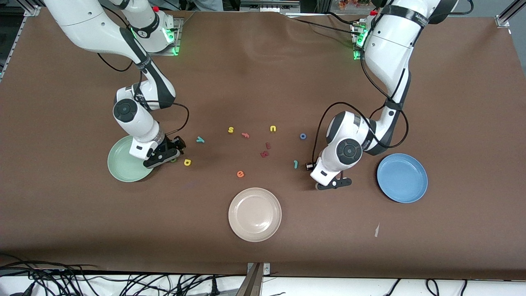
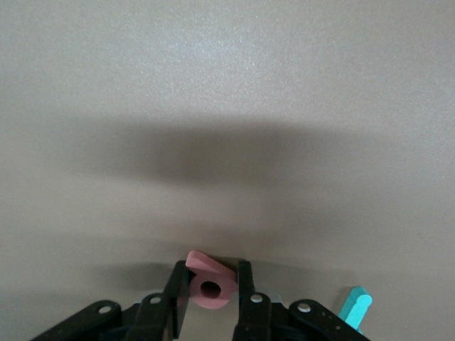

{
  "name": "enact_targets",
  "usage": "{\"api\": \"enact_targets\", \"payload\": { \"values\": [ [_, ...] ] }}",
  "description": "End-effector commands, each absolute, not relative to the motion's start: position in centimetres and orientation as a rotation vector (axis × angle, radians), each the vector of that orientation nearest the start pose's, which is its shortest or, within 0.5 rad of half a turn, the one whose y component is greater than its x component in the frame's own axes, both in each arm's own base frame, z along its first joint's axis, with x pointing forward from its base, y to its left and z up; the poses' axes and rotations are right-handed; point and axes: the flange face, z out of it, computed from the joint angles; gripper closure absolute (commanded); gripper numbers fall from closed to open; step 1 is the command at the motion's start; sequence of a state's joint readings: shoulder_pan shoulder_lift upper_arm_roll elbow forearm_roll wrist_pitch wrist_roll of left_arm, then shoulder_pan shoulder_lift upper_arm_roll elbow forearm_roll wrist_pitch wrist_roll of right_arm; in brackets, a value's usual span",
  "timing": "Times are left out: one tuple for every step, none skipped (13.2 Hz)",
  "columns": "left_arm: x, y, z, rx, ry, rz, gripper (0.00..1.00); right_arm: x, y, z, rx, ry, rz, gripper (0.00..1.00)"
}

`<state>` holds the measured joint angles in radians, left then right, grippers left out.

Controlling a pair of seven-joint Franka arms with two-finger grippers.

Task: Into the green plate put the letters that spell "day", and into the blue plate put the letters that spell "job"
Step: 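Grasp green a with the right gripper while the left gripper grasps pink a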

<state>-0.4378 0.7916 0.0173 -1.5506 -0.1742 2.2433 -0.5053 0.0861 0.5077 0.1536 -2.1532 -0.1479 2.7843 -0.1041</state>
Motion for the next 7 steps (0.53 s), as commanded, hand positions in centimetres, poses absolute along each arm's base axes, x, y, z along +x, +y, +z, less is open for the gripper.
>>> {"api": "enact_targets", "payload": {
  "values": [
    [62.5,-28.3,17.3,-3.182,-0.333,0.233,0.89,55.7,14.2,17.3,-3.022,-0.738,-0.233,0.13],
    [63.1,-27.6,18.6,-3.188,-0.329,0.207,0.91,55.7,14.2,17.3,-3.022,-0.738,-0.233,0.2],
    [63.7,-26.4,19.8,-3.187,-0.32,0.204,0.93,55.6,14.3,17.2,-3.021,-0.74,-0.231,0.26],
    [63.8,-25.3,20.9,-3.191,-0.23,0.239,0.98,55.6,14.3,17.2,-3.021,-0.74,-0.23,0.34],
    [64.3,-23.8,22.1,-3.199,-0.158,0.254,0.99,55.6,14.2,17.1,-3.022,-0.736,-0.228,0.43],
    [64.5,-22.2,22.9,-3.197,-0.123,0.277,0.99,55.6,14.3,16.9,-3.021,-0.737,-0.223,0.47],
    [64.7,-21.0,23.9,-3.168,-0.031,0.278,1.0,55.5,14.3,16.8,-3.021,-0.737,-0.221,0.5]
  ]
}}
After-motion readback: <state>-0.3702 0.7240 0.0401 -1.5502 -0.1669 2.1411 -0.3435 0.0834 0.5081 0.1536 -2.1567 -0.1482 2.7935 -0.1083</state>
